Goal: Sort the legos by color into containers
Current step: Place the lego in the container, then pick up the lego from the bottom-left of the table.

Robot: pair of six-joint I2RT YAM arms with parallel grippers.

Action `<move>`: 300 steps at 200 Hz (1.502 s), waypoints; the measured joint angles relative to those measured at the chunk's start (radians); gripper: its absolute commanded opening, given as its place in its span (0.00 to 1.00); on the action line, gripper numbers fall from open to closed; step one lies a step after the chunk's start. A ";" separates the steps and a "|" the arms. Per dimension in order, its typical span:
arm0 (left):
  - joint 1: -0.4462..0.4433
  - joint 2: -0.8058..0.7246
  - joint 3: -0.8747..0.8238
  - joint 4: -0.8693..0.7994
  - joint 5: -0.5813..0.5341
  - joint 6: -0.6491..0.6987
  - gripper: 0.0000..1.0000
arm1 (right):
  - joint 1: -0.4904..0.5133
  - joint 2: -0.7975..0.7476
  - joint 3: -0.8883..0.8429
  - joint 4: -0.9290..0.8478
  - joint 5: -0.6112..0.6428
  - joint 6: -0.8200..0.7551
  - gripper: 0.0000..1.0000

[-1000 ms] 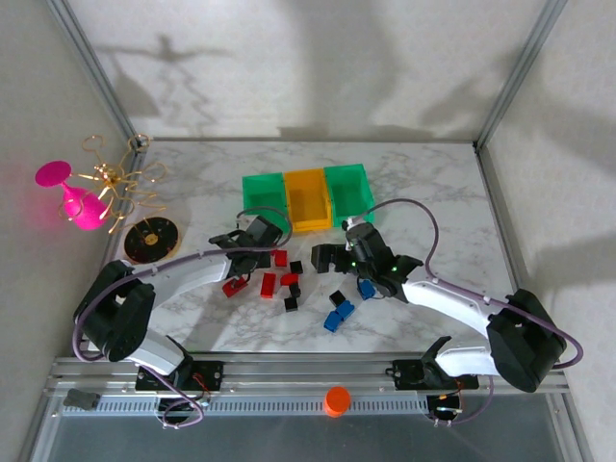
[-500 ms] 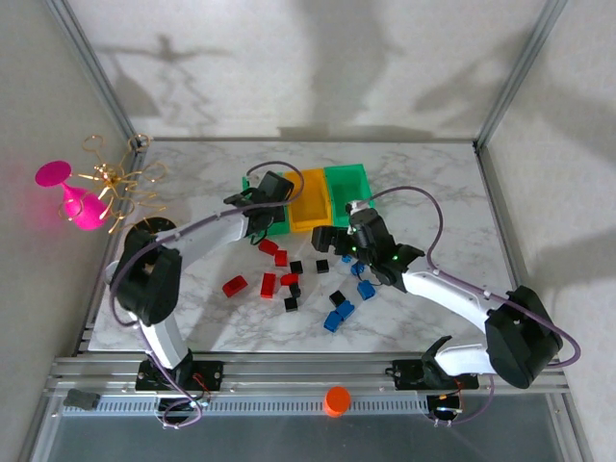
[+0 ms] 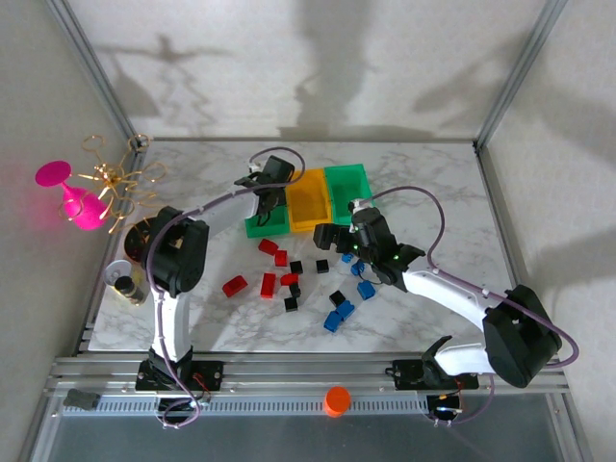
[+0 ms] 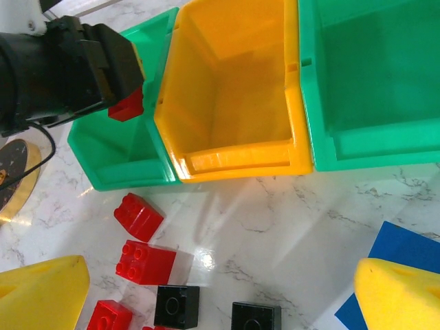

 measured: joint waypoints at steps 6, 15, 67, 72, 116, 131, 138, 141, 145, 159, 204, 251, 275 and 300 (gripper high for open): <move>0.000 0.008 0.003 0.000 0.000 0.002 0.41 | 0.000 0.001 0.000 0.000 0.000 0.000 0.99; 0.000 0.016 0.006 -0.004 0.000 0.002 0.42 | 0.000 0.002 0.000 0.000 0.000 0.000 0.99; 0.000 0.026 0.040 -0.031 -0.004 0.016 0.47 | 0.000 0.002 0.000 -0.002 0.000 -0.016 0.99; 0.000 0.025 0.042 -0.034 -0.003 0.016 0.47 | 0.000 0.002 0.001 -0.005 0.000 -0.018 0.99; 0.000 -0.096 -0.024 -0.033 0.048 0.015 0.47 | 0.000 -0.003 0.023 -0.031 -0.010 -0.055 0.99; 0.000 -0.200 -0.087 -0.026 0.066 0.014 0.47 | 0.000 -0.014 0.024 -0.042 -0.021 -0.071 0.99; -0.003 -0.249 -0.117 -0.019 0.073 0.011 0.47 | 0.000 -0.018 0.024 -0.049 -0.024 -0.078 0.99; -0.004 -0.277 -0.137 -0.013 0.076 0.010 0.47 | 0.000 -0.021 0.024 -0.054 -0.026 -0.082 0.99; -0.005 -0.307 -0.157 -0.011 0.077 0.006 0.47 | 0.000 -0.024 0.024 -0.059 -0.027 -0.086 0.99; -0.017 -0.419 -0.243 0.003 0.081 -0.008 0.47 | 0.002 -0.032 0.024 -0.082 -0.030 -0.101 0.99; -0.097 -0.628 -0.495 -0.003 0.076 -0.062 0.49 | 0.046 -0.050 0.023 -0.125 -0.061 -0.114 0.99; -0.105 -0.779 -0.724 -0.032 0.077 -0.135 0.55 | 0.119 -0.085 -0.039 -0.097 -0.093 -0.091 0.99; -0.105 -0.834 -0.829 -0.013 0.107 -0.149 0.58 | 0.149 -0.093 -0.090 -0.065 -0.107 -0.063 0.99; -0.105 -0.847 -0.898 -0.008 0.130 -0.155 0.60 | 0.169 -0.093 -0.110 -0.044 -0.106 -0.037 0.99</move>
